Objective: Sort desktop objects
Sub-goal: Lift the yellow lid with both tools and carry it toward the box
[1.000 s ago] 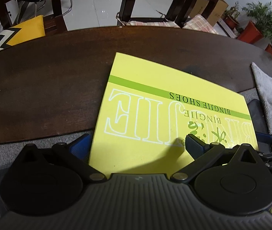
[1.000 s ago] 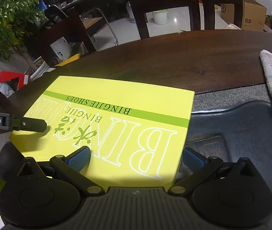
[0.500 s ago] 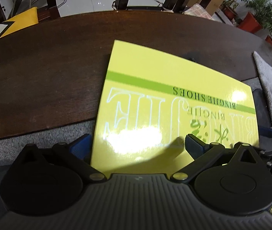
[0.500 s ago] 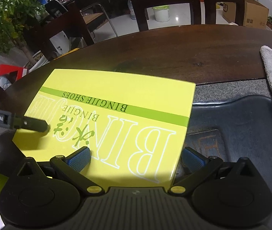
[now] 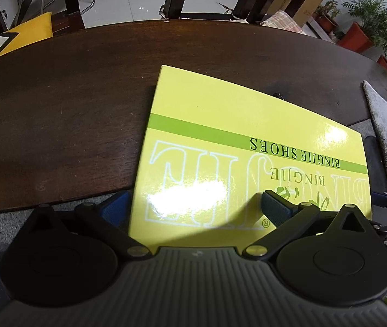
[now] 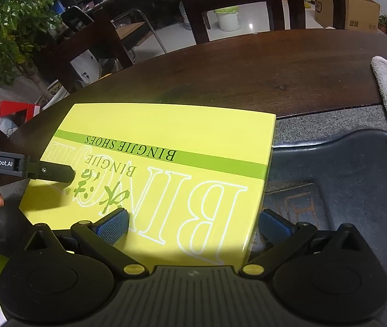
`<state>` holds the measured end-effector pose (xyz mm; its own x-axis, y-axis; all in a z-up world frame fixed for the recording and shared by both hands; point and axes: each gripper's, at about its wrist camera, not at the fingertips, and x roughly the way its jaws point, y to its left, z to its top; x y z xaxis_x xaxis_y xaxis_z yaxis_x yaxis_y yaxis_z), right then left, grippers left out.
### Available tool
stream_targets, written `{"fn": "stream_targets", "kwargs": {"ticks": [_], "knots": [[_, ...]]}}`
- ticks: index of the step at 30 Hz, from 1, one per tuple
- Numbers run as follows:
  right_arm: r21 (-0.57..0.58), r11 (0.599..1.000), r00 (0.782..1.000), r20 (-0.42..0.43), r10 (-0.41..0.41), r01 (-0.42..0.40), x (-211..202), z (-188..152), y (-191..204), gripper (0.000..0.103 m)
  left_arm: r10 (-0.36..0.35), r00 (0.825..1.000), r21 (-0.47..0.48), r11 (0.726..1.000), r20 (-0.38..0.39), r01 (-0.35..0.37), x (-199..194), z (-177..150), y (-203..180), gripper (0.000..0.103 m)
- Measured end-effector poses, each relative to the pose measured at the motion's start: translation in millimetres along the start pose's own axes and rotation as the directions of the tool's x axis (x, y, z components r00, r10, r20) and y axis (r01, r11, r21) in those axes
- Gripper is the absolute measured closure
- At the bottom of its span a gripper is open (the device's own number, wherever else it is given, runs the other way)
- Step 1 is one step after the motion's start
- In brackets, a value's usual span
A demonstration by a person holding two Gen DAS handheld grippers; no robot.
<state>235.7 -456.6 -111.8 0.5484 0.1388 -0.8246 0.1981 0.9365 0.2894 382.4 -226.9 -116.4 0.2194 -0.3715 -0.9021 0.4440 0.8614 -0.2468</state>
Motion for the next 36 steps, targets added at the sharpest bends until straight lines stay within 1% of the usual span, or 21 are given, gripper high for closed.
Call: {"fn": "stream_targets", "kwargs": {"ticks": [1, 4, 7, 12, 22, 24, 29, 36], "knots": [[-0.001, 1.000, 1.000, 0.002, 0.000, 0.000, -3.8, -5.9, 5.8, 0.000, 0.000, 1.000, 0.000, 1.000, 0.001, 0.000, -0.1, 0.0, -0.3, 0.001], [-0.009, 1.000, 1.000, 0.003, -0.010, 0.010, -4.0, -5.9, 9.2, 0.000, 0.004, 1.000, 0.002, 1.000, 0.002, -0.004, -2.9, -3.0, -0.7, 0.001], [-0.017, 1.000, 1.000, 0.004, -0.013, 0.014, -5.4, -6.8, 12.0, 0.000, 0.006, 1.000, 0.010, 1.000, 0.009, -0.006, -19.2, -11.0, 8.0, 0.001], [-0.024, 1.000, 1.000, 0.016, -0.018, 0.019, -12.4, -8.7, 16.9, 0.000, -0.002, 0.999, 0.015, 1.000, 0.039, 0.001, -35.8, -9.2, 6.4, 0.001], [-0.061, 0.998, 0.998, 0.057, -0.024, 0.028, -39.0, -8.4, 32.6, 0.000, 0.000, 0.997, 0.004, 1.000, 0.071, 0.000, -65.3, -9.4, 5.0, 0.001], [-0.064, 0.998, 0.998, 0.067, -0.022, 0.026, -43.0, -1.2, 33.7, 0.000, -0.002, 0.997, -0.003, 1.000, 0.077, 0.003, -71.8, -11.4, 5.3, 0.001], [-0.066, 0.998, 0.995, 0.098, -0.015, 0.022, -61.1, 3.5, 37.7, 0.000, -0.010, 0.995, -0.010, 1.000, 0.102, 0.011, -91.6, -11.8, 1.9, 0.001], [-0.080, 0.997, 0.991, 0.135, -0.012, 0.023, -84.5, 2.1, 45.7, 0.000, -0.016, 0.992, -0.013, 1.000, 0.127, 0.018, -117.3, -21.1, -2.2, 0.001]]}}
